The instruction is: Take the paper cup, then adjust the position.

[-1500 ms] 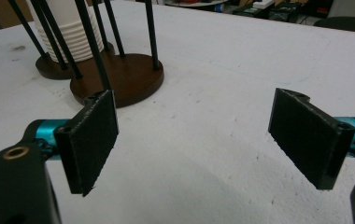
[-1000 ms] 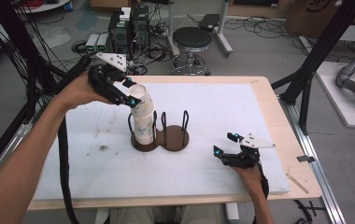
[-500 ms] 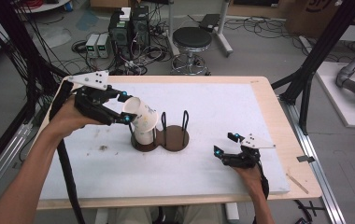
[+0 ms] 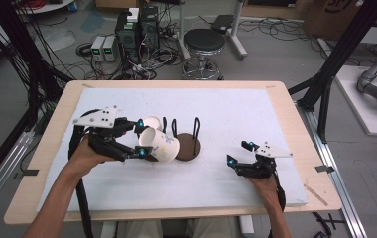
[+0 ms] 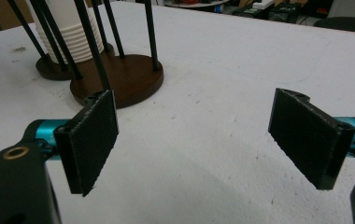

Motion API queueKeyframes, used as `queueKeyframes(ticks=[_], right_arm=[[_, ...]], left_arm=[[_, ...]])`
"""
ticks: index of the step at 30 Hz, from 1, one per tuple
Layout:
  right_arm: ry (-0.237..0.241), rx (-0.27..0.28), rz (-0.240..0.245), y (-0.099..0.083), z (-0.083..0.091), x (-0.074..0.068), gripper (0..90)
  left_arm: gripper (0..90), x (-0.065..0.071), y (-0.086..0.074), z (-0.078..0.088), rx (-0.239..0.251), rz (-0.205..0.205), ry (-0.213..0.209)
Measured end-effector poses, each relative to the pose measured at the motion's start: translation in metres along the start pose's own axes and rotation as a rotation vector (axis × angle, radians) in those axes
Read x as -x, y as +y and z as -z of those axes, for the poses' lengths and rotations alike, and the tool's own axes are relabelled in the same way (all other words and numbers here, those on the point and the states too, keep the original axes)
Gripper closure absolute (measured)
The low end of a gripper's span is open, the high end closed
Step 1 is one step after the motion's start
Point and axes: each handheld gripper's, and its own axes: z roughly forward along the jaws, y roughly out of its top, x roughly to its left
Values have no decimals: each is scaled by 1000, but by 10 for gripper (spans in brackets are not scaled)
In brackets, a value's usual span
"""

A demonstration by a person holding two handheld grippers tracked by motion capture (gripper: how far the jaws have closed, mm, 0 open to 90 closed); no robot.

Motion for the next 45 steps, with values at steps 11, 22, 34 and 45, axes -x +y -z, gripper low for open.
queueKeyframes(ticks=[11,22,34,45], right_arm=[[5,-3,-4,0,0,1,163],[4,2,-2,0,0,1,163],[-7,26,9,-1,2,0,163],[5,20,-4,-1,2,1,163]], left_arm=[[360,3,-42,-5,101,21,10],[360,-1,-61,-10,105,33,1],[360,-2,-64,-5,107,38,19],[360,-3,-64,-2,116,37,25]])
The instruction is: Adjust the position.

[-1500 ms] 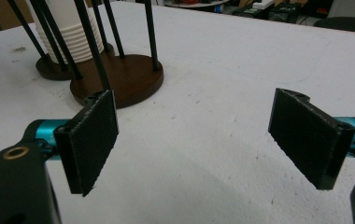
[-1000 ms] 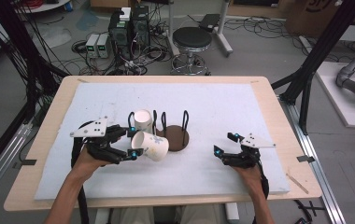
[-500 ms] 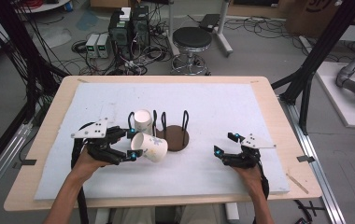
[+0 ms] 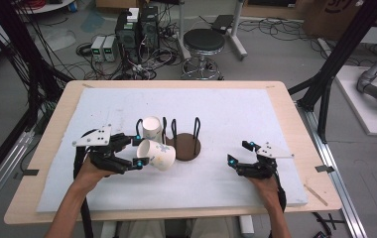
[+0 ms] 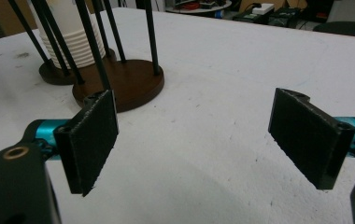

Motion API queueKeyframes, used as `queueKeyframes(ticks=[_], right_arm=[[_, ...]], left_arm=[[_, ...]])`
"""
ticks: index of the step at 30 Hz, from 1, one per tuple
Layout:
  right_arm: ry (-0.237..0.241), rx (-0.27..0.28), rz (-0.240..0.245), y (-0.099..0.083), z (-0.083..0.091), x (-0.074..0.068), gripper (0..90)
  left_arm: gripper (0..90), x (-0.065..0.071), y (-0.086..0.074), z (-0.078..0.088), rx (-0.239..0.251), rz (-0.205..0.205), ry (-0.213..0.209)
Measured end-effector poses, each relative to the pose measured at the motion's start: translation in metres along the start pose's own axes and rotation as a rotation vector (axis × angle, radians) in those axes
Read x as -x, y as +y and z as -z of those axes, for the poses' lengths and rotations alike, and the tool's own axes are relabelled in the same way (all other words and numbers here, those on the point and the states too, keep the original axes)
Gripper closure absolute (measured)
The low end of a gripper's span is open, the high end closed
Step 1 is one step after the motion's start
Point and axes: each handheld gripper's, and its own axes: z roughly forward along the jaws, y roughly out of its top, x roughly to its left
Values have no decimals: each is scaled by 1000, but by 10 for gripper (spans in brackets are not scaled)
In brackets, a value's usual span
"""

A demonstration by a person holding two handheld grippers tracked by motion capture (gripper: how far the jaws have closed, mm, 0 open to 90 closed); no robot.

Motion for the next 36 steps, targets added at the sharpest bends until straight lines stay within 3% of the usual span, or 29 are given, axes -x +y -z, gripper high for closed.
queueKeyframes(ticks=[7,12,13,17,28,34,36], right_arm=[[37,-8,0,1,0,2,163],[95,-24,-3,4,-2,4,164],[137,-22,6,8,-1,2,164],[215,-13,41,23,0,-5,164],[348,-17,100,57,2,-11,164],[425,-31,129,70,-2,-16,164],[492,-47,141,78,-7,-21,164]], left_arm=[[360,-1,-1,-2,-5,7,-3],[360,-1,-1,-3,-4,4,-2],[360,-1,-1,-3,-2,6,-2],[360,-1,-1,-5,-3,10,-8],[360,1,-2,-13,-19,11,-24],[360,4,0,-25,-27,7,-47],[360,6,2,-33,-35,0,-63]])
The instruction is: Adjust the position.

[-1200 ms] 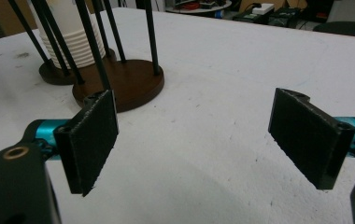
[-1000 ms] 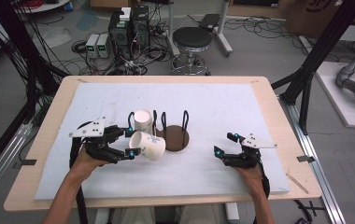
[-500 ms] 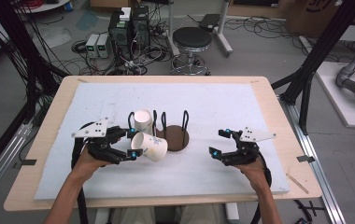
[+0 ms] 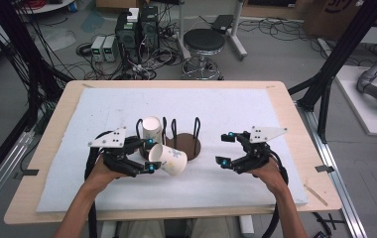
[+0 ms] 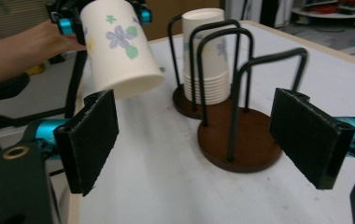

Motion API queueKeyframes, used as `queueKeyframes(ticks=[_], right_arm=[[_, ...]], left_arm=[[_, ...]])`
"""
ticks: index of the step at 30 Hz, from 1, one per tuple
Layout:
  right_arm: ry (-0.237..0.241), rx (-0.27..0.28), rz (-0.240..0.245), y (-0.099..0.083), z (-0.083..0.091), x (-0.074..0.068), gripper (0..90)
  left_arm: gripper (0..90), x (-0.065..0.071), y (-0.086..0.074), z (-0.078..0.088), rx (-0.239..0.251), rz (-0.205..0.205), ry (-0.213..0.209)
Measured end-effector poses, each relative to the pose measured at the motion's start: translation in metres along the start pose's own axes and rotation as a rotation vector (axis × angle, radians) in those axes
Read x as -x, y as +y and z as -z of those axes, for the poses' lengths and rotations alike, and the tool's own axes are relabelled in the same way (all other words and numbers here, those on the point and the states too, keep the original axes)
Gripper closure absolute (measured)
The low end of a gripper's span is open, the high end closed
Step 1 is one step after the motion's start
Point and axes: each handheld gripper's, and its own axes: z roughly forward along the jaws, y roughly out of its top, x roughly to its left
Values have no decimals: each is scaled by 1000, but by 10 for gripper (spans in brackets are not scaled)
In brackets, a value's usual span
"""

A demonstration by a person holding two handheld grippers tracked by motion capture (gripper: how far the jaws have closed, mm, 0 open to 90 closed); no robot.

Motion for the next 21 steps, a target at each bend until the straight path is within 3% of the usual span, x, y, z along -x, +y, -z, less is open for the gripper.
queueKeyframes(ticks=[7,21], right_arm=[[80,-43,45,17,-17,-3,164],[216,-97,85,28,-57,-17,164]], left_arm=[[360,1,6,-16,-12,-12,-30],[360,5,11,-26,-13,-17,-49]])
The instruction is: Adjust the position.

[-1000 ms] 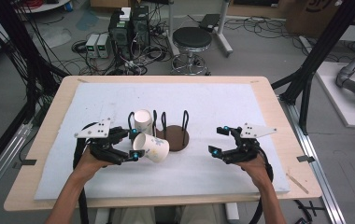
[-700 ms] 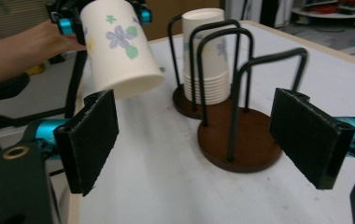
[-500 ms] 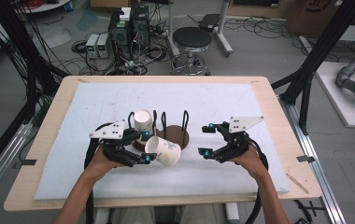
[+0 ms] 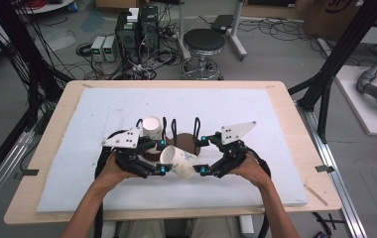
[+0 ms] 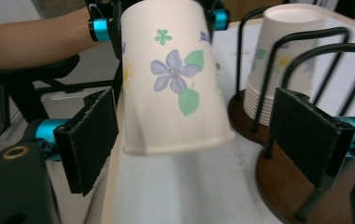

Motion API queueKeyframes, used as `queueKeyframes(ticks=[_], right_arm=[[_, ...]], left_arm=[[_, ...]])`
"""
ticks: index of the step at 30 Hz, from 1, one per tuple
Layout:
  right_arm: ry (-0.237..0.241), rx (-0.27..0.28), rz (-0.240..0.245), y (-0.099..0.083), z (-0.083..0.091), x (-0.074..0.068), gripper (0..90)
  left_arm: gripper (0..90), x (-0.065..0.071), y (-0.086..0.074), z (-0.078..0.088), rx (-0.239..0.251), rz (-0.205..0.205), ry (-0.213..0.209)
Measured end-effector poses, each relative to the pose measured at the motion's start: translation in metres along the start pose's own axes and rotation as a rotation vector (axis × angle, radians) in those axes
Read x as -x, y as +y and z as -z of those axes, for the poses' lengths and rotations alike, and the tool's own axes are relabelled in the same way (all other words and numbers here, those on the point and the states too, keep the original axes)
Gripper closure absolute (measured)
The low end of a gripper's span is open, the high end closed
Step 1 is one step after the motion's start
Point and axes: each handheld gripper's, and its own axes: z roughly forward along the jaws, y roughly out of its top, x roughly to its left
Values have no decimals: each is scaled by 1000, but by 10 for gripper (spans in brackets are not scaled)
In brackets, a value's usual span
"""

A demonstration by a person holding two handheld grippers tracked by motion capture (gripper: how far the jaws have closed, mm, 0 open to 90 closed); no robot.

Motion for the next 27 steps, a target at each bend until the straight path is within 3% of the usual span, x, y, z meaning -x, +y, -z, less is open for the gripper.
queueKeyframes(ticks=[3,8,25,27], right_arm=[[43,-13,16,2,-15,-2,164],[68,-32,16,3,-28,-3,164],[99,-68,26,1,-38,-2,172],[105,-70,33,0,-39,-2,229]], left_arm=[[360,1,2,-2,-3,-6,-7],[360,1,5,-6,-6,-13,-20],[360,1,7,-8,3,-15,-26],[360,2,7,-8,4,-13,-27]])
